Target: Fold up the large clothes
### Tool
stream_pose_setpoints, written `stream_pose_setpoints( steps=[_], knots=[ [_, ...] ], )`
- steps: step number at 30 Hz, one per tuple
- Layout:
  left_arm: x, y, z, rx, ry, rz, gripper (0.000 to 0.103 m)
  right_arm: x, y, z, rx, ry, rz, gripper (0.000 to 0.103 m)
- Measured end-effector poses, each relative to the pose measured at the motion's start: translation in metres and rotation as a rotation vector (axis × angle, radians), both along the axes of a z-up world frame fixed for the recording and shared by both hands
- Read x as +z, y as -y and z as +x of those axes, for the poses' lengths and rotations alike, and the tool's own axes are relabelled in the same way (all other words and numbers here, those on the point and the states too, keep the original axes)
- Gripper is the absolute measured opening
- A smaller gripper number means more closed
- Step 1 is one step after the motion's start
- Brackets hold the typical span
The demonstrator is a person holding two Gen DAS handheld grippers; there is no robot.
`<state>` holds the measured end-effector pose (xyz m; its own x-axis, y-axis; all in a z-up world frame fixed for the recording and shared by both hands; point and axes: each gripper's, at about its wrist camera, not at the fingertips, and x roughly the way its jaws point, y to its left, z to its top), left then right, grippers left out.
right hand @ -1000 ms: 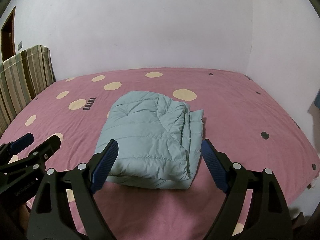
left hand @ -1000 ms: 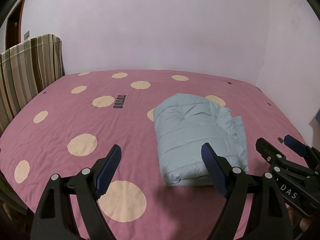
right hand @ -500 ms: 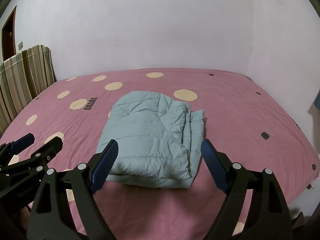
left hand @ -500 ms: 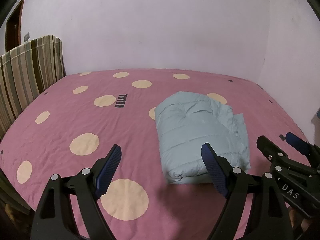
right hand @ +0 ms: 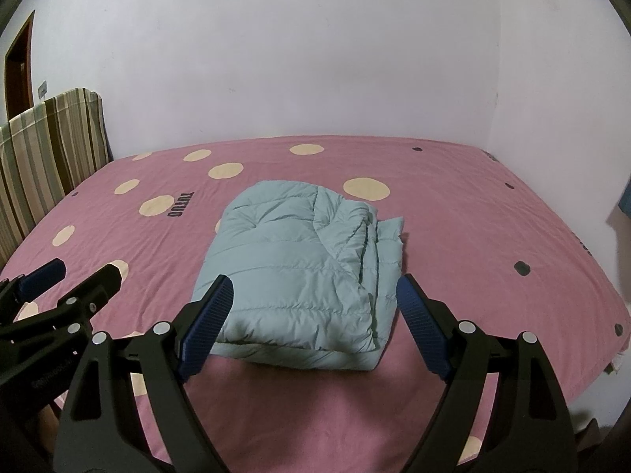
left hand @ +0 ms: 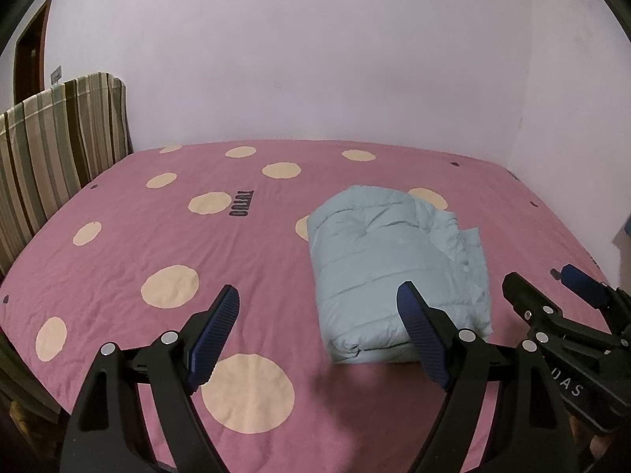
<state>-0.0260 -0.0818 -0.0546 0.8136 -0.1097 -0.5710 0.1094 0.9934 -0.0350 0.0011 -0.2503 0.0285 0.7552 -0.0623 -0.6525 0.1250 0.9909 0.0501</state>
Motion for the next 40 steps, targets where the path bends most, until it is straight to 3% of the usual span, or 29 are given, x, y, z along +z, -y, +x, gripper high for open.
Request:
stream_pose_setpoints(
  steps=[18, 19, 29, 35, 40],
  knots=[
    [0.001, 0.004, 0.004, -0.016, -0.014, -0.014, 0.082, 0.001, 0.003, 0.0, 0.013, -0.006, -0.002, 0.085],
    [0.001, 0.004, 0.004, -0.014, -0.013, -0.014, 0.087, 0.001, 0.003, 0.001, 0.012, -0.006, -0.002, 0.085],
    [-0.007, -0.003, 0.012, 0.032, -0.03, -0.028, 0.087, -0.006, 0.009, 0.006, 0.021, -0.019, 0.005, 0.085],
    [-0.018, -0.019, 0.034, 0.077, -0.063, 0.0, 0.087, -0.011, 0.016, 0.01, 0.018, -0.024, 0.021, 0.085],
    [-0.049, -0.068, 0.084, 0.189, -0.148, 0.018, 0.087, -0.029, 0.055, 0.028, -0.067, -0.044, 0.03, 0.091]
  ],
)
